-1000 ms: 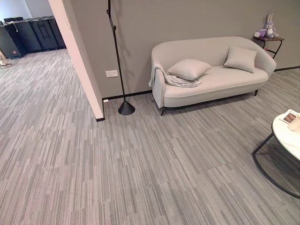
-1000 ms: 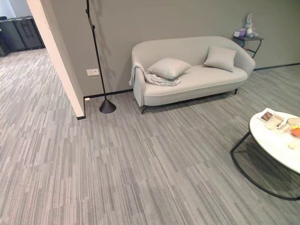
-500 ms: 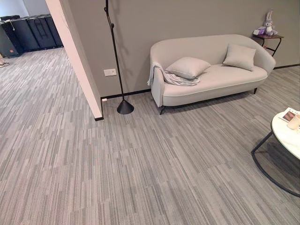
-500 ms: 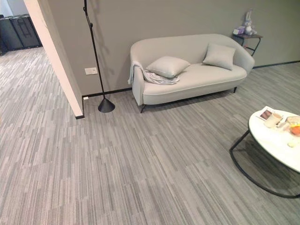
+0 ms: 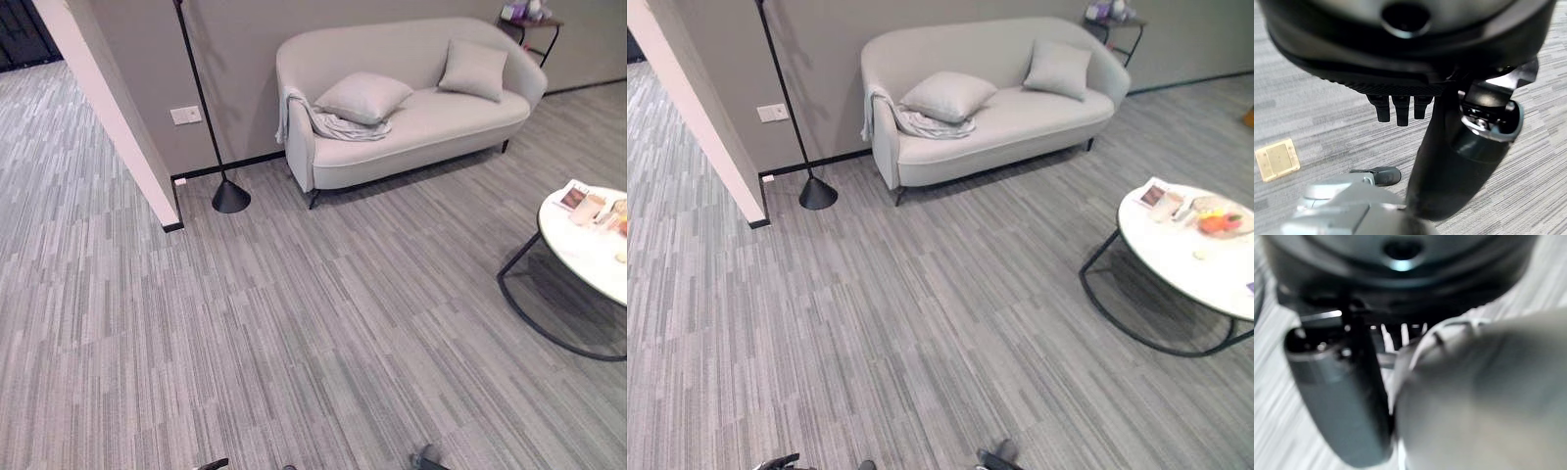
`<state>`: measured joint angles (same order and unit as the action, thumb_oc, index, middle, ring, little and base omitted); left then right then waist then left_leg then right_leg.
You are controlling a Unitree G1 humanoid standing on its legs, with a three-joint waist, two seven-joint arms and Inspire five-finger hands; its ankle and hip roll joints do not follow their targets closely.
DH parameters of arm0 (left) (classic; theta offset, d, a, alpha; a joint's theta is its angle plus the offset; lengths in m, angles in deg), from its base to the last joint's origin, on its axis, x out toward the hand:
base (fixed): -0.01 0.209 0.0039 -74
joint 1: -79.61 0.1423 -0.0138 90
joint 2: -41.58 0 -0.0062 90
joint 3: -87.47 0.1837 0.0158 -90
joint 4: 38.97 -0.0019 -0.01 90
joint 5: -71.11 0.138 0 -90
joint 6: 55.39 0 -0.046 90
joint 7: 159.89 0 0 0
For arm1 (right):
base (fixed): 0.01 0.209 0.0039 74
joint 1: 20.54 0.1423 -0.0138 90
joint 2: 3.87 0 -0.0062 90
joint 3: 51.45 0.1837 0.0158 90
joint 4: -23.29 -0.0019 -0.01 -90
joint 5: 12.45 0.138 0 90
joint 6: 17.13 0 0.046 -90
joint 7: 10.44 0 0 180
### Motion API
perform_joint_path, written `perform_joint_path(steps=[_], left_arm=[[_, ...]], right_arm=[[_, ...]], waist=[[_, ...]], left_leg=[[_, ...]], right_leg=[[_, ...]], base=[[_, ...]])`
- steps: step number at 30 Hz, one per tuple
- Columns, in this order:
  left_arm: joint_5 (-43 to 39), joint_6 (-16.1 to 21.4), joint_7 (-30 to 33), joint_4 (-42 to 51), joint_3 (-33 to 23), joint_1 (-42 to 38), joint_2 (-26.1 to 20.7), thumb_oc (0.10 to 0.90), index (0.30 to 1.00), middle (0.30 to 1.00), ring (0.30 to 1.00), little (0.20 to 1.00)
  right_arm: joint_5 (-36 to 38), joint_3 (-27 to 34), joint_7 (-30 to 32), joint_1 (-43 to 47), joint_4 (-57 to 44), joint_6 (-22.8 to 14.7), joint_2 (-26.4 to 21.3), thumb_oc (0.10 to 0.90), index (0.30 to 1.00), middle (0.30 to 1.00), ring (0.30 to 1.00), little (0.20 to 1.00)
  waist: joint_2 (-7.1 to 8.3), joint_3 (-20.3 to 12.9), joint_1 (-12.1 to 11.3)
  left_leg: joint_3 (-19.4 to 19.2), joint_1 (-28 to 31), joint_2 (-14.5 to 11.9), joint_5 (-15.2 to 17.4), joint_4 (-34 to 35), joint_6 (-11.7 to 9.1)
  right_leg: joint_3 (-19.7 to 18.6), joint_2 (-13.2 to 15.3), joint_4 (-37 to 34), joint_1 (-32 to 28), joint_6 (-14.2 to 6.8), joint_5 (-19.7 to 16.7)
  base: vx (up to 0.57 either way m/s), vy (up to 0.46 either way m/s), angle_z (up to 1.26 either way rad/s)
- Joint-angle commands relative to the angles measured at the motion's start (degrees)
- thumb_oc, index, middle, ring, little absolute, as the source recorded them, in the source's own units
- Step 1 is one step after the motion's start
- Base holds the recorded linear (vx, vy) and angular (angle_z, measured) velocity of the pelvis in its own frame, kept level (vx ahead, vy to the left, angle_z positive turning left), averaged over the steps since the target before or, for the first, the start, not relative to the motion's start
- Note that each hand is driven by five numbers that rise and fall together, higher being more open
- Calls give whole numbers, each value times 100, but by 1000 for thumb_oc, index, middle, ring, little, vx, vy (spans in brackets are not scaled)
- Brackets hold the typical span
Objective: Hang the clothes on the sofa on the clothes rack.
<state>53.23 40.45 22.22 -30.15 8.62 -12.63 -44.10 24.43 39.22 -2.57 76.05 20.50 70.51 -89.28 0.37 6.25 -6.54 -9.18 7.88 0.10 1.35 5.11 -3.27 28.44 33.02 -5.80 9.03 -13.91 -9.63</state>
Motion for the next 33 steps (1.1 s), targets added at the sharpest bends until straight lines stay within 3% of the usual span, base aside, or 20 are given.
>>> perform_joint_path(steps=[1,4,5,6,8,9,10,11,12,13,15,16,17,20,21,23,25,28,32,33], left_arm=[[237,191,-33,-207,104,-249,236,800,900,900,900,900],[239,320,171,-65,169,-270,207,800,900,900,900,900],[239,319,172,-64,167,-268,208,800,900,900,900,900],[89,446,234,124,201,-271,244,800,900,900,900,900],[-9,517,261,240,155,-277,228,800,900,900,900,900],[-9,517,261,240,154,-279,227,800,900,900,900,900],[-228,551,255,369,17,-286,179,800,900,900,900,900],[-228,550,255,369,17,-285,179,800,900,900,900,900],[-255,579,308,529,-32,-314,147,800,900,900,900,900],[-261,602,307,600,-35,-310,130,800,900,900,900,900],[-244,631,296,725,-48,-285,91,800,900,900,900,900],[-433,605,331,649,-187,-278,98,800,900,900,900,900],[-577,544,370,536,-346,-268,126,800,900,900,900,900],[-770,456,356,275,-734,-167,150,800,900,900,900,900],[-822,441,362,188,-824,-145,145,800,900,900,900,900],[-1012,398,417,2,-995,-144,121,800,900,900,900,900],[-1147,348,443,-201,-1217,-42,111,800,900,900,900,900],[-1171,301,478,-305,-1391,-10,-46,800,900,900,900,900],[-966,365,509,-130,-1279,-42,-187,800,900,900,900,900],[-915,388,533,24,-1218,-149,-308,800,900,900,900,900]], right_arm=[[-271,-319,-389,339,-264,-6,595,800,900,900,900,900],[-833,-790,-283,303,-503,-155,614,800,900,900,900,900],[-833,-793,-282,301,-506,-155,614,800,900,900,900,900],[-1036,-1047,-259,311,-693,-248,535,800,900,900,900,900],[-1211,-1254,-282,361,-821,-299,456,800,900,900,900,900],[-1211,-1255,-282,362,-821,-299,457,800,900,900,900,900],[-1375,-1414,-299,326,-947,-324,361,800,900,900,900,900],[-1375,-1415,-299,326,-948,-324,361,800,900,900,900,900],[-1589,-1557,-285,251,-1152,-302,233,800,900,900,900,900],[-1686,-1636,-278,237,-1219,-296,184,800,900,900,900,900],[-1885,-1760,-335,193,-1362,-281,37,800,900,900,900,900],[-1903,-1798,-358,159,-1474,-291,7,800,900,900,900,900],[-1890,-1802,-346,162,-1539,-309,29,800,900,900,900,900],[-2114,-1969,-300,201,-1622,-323,92,800,900,900,900,900],[-2250,-2078,-292,214,-1652,-327,157,800,900,900,900,900],[-2418,-2326,-261,318,-1754,-316,368,800,900,900,900,900],[-2433,-2486,-370,254,-1825,-316,569,800,900,900,900,900],[-2273,-2654,-630,35,-1842,-290,815,800,900,900,900,900],[-2212,-2611,-717,-55,-1695,-309,851,800,900,900,900,900],[-2207,-2534,-712,10,-1628,-300,805,800,900,900,900,900]], waist=[[41,-176,-193],[-35,-347,-68],[-26,-364,-46],[-186,-417,21],[-247,-445,34],[-236,-463,52],[-219,-400,-44],[-224,-405,-36],[-122,-249,-82],[-70,-160,-125],[56,-8,-302],[159,48,-340],[180,38,-371],[153,-63,-616],[143,-51,-759],[223,29,-1027],[301,-34,-1073],[714,-131,-1161],[999,-295,-1202],[1042,-296,-1190]], left_leg=[[525,326,-711,520,-11,-389],[572,327,-1417,98,-11,-724],[595,295,-1408,85,-11,-723],[651,270,-1808,-483,-76,-873],[652,83,-2057,-997,-482,-973],[675,46,-2047,-1010,-483,-971],[582,-286,-2305,-1460,-1126,-902],[595,-300,-2312,-1458,-1134,-906],[122,-457,-2587,-1623,-1737,-780],[69,-544,-2508,-1467,-1934,-693],[428,-1064,-1736,-704,-2249,-499],[319,-1480,-1243,-79,-2167,-303],[52,-1629,-1053,17,-1892,-204],[4,-2015,-364,-572,-746,-76],[189,-2204,-232,-954,-314,-140],[343,-2851,-160,-1274,-14,-297],[225,-2663,-217,-1311,-11,-144],[202,-2284,-166,-1390,-199,65],[116,-1993,54,-1106,-174,234],[114,-1807,152,-907,-158,373]], right_leg=[[-203,-358,160,-244,-109,-1015],[-233,-916,169,-368,-109,-655],[-214,-902,166,-358,-109,-660],[-335,-1332,141,-375,30,-413],[-351,-1690,81,-405,207,-212],[-334,-1677,81,-386,210,-216],[-315,-1976,80,-551,475,98],[-305,-1982,80,-550,478,101],[-254,-2173,80,-855,629,397],[-288,-2208,80,-933,678,487],[-388,-2212,80,-1030,699,649],[-300,-2193,80,-1127,698,823],[-216,-2237,80,-1165,698,942],[-253,-2554,80,-1368,714,1200],[-298,-2704,80,-1509,764,1338],[-447,-2926,80,-1904,939,1597],[-467,-3054,119,-2116,971,1696],[-543,-2916,539,-2343,883,1785],[-523,-2585,992,-2323,607,1364],[-512,-2357,1786,-2029,448,1091]], base=[[419,-358,-9],[428,-375,8],[322,-352,-3],[239,-306,-19],[228,-318,-14],[203,-356,-28],[125,-237,-57],[315,-499,-36],[244,-356,-8],[340,-451,31],[282,-253,0],[325,-201,-7],[326,-133,6],[306,3,39],[451,13,-4],[400,33,-27],[405,86,-61],[564,239,-18],[329,226,-15],[241,284,-3]])
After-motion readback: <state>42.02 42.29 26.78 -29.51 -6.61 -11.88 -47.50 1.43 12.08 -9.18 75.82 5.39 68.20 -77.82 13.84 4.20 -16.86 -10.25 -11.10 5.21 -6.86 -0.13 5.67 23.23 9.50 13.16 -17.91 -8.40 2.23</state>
